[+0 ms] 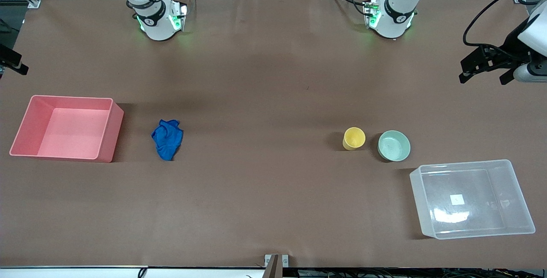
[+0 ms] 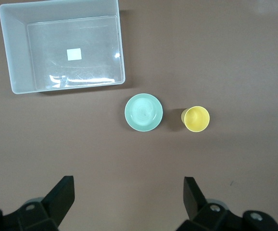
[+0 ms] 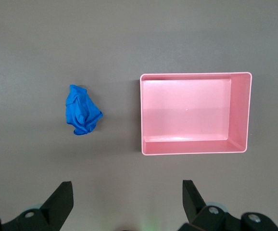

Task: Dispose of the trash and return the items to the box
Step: 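Reach the right gripper to the blue cloth while the left gripper reaches the bowl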

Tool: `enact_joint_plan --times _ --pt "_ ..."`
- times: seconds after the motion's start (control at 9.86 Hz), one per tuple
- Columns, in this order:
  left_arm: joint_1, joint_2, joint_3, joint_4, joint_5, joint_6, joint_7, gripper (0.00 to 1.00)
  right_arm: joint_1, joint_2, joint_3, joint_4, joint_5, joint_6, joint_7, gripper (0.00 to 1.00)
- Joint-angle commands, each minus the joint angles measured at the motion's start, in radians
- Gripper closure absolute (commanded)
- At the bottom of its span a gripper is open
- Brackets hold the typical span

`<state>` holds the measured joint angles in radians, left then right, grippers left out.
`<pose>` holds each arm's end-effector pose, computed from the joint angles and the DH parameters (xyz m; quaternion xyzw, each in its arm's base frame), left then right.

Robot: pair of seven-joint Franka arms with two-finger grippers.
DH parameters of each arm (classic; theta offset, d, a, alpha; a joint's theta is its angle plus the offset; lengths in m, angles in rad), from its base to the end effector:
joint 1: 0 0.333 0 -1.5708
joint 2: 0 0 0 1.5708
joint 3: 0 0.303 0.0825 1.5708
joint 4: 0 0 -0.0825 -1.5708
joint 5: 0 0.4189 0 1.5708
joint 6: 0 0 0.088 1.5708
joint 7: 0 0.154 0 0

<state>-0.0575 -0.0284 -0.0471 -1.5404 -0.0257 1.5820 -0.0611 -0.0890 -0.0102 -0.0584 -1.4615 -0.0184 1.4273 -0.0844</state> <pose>0.5821 -0.0654 0.5978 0.9991 -0.0221 0.0338 0.0150 0.5631 -0.0868 0.6126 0.9994 -0.0327 -0.0129 0.0074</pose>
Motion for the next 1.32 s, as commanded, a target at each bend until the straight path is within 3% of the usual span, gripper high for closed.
enact_joint_plan --times 0.0,0.3,0.61,1.01,1.22 --pt "-0.002 -0.001 0.006 -0.040 0.001 0.012 -0.011 0.00 -0.011 -0.007 0.006 -0.003 0.006 -0.005 -0.011 0.00" --pt "0.001 0.048 0.006 -0.029 0.001 0.018 0.009 0.00 -0.011 -0.007 0.006 -0.003 0.008 -0.005 -0.011 0.00" --pt "0.005 0.099 0.010 -0.061 0.001 0.139 0.012 0.00 -0.008 -0.007 0.006 -0.005 0.008 -0.007 -0.006 0.00" --pt "0.033 0.197 0.009 -0.269 0.001 0.425 0.014 0.00 0.003 -0.002 0.020 -0.010 0.006 0.004 0.005 0.00" --pt "0.031 0.290 0.009 -0.331 0.001 0.553 0.014 0.00 0.003 0.039 0.124 -0.058 0.002 0.065 0.136 0.00"
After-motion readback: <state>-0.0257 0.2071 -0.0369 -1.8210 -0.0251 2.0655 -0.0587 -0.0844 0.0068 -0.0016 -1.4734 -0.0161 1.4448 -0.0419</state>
